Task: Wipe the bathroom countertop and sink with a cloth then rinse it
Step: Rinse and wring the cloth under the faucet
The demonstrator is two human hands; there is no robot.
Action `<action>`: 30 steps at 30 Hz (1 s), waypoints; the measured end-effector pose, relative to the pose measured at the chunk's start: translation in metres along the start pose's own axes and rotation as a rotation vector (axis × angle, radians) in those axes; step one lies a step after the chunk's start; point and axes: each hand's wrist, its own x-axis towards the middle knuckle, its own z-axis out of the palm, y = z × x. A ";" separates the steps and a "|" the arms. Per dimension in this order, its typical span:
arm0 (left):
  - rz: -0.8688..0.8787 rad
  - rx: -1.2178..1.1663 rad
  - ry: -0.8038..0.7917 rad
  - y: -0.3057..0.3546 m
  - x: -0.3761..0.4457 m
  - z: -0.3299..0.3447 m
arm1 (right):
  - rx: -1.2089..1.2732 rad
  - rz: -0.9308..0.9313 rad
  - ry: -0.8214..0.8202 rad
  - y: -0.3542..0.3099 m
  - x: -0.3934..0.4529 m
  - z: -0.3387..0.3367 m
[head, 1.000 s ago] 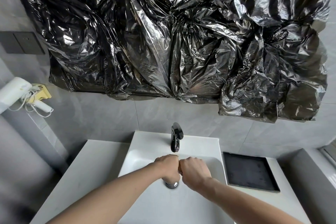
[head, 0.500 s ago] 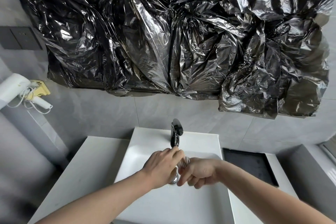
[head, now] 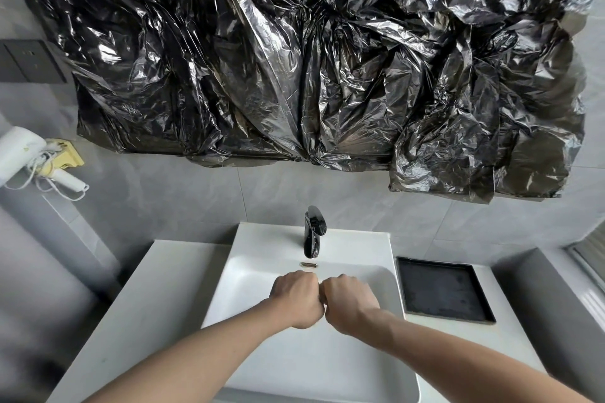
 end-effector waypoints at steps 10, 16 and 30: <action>-0.098 -0.320 -0.080 0.001 -0.014 0.020 | 0.013 -0.077 0.080 0.012 -0.007 0.020; -0.039 -0.458 0.005 -0.018 -0.042 0.025 | 0.387 -0.002 0.022 0.022 -0.013 0.039; -0.021 -1.085 0.161 -0.027 -0.093 0.025 | 1.116 -0.020 0.042 0.021 -0.074 0.041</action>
